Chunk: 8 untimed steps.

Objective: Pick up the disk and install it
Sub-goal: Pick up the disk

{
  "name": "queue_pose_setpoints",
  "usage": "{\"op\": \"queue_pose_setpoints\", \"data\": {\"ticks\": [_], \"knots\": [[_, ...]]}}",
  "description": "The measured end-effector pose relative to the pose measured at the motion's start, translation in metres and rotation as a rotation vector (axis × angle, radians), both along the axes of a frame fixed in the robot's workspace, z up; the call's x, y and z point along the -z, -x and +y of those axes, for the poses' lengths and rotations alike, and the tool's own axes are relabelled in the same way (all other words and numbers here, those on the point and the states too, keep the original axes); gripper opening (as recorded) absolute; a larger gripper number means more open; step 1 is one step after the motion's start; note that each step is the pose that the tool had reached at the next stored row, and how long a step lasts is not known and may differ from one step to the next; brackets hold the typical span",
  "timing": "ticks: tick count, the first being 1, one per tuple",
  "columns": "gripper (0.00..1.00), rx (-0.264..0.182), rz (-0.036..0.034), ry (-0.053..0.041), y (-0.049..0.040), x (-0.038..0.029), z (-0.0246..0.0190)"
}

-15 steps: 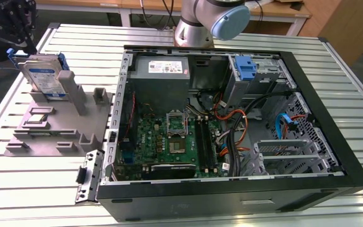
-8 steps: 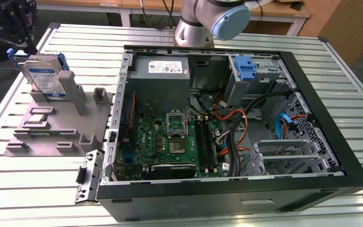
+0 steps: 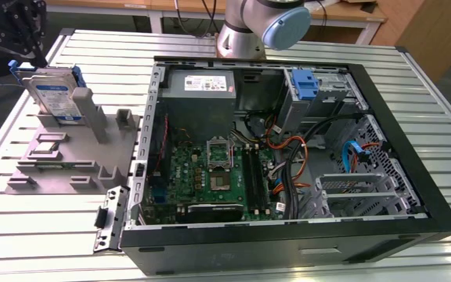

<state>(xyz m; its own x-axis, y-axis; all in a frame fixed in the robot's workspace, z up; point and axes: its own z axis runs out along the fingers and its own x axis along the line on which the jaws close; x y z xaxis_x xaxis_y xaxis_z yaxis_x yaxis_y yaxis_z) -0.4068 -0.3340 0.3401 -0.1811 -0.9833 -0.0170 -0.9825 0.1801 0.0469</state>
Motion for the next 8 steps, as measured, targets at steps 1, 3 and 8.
{"op": "queue_pose_setpoints", "data": {"ticks": [1,3,8], "knots": [[0.11,0.000,0.0000,0.0000,0.0000,0.0000,0.0000],[0.11,0.000,0.0000,0.0000,-0.0001,0.0000,0.0000],[0.11,0.000,0.0001,0.0000,-0.0001,0.0000,0.0000]]}}
